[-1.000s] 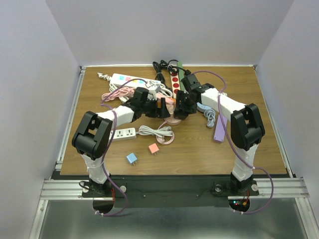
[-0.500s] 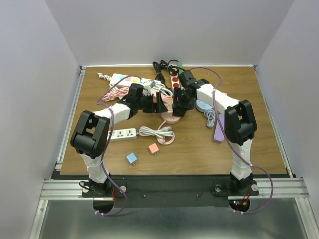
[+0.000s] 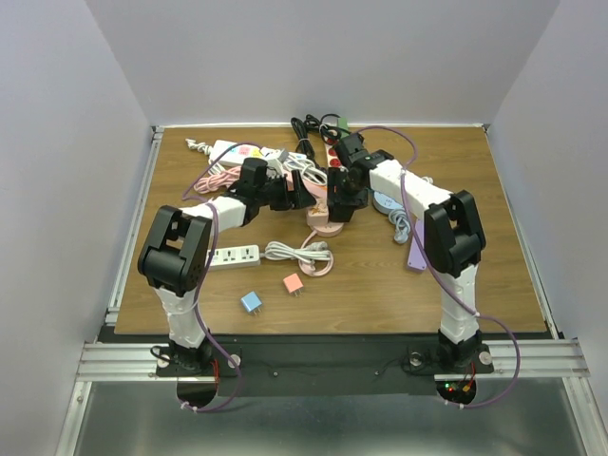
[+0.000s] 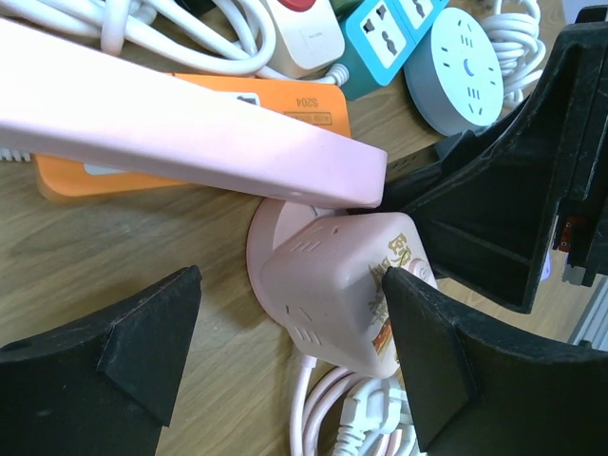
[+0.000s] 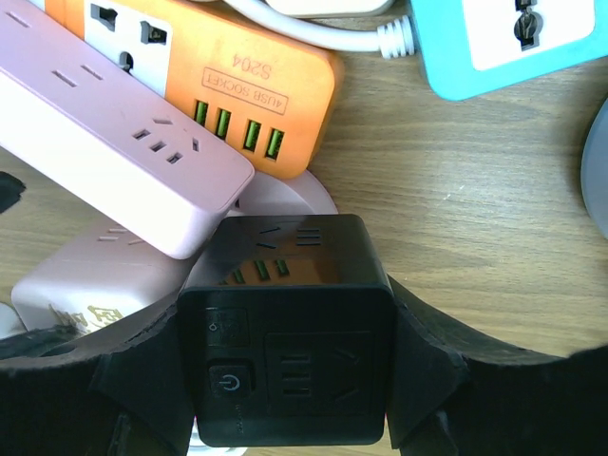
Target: Insert the plug
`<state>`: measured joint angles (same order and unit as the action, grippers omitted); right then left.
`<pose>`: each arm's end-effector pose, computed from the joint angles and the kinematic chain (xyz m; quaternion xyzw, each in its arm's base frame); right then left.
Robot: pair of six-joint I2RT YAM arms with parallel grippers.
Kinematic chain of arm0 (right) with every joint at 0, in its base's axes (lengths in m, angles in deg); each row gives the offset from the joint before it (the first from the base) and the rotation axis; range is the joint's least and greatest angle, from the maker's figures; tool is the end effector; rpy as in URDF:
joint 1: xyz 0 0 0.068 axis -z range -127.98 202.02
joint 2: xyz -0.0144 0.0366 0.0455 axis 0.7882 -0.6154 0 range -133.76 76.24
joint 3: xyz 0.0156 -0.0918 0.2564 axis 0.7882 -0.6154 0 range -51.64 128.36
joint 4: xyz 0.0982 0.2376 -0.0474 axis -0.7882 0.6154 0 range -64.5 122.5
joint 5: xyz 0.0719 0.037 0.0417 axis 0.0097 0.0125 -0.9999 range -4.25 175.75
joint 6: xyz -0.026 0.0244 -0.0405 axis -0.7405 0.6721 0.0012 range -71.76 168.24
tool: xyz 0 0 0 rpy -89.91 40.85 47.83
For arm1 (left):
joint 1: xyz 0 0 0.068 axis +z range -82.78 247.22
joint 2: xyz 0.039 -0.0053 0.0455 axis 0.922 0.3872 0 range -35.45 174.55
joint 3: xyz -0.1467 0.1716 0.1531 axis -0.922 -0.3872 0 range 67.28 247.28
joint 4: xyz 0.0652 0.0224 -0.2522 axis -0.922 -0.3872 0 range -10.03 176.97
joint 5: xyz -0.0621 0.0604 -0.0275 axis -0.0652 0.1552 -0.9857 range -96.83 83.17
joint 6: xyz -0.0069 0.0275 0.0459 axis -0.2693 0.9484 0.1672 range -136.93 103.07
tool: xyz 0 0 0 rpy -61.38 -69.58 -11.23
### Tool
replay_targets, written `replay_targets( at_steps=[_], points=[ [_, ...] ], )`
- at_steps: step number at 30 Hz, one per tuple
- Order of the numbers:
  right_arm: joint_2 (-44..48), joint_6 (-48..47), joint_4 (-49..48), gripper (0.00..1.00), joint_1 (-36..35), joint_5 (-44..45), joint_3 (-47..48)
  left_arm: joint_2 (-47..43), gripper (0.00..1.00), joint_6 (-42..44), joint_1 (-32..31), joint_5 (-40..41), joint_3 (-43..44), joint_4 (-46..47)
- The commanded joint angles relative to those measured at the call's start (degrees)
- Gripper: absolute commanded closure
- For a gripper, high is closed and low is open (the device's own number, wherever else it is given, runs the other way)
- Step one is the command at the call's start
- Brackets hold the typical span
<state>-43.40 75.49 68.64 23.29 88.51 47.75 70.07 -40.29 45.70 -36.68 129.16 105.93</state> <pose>0.3956 0.2150 0.2164 -0.0070 0.9729 0.0873 0.2142 0.3700 -0.1649 0.1984 0.1259 0.8156 -0.3994 0.3993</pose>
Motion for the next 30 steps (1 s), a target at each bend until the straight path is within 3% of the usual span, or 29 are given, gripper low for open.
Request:
replay_targets(
  at_steps=[1,28,30],
  points=[
    [-4.1,-1.8,0.4,1.00,-1.1,6.1,-1.4,-3.2,0.12,-0.9,-0.2,-2.0,-2.6,2.4],
    [-1.9,-3.5,-6.8,0.99,-3.4,7.4,-12.2,-2.4,0.17,-5.5,-0.6,-5.3,-9.5,8.4],
    [-0.8,-3.6,-6.8,0.89,-3.4,6.9,-12.6,-2.2,0.18,-5.7,-0.7,-5.2,-9.5,8.6]
  ],
)
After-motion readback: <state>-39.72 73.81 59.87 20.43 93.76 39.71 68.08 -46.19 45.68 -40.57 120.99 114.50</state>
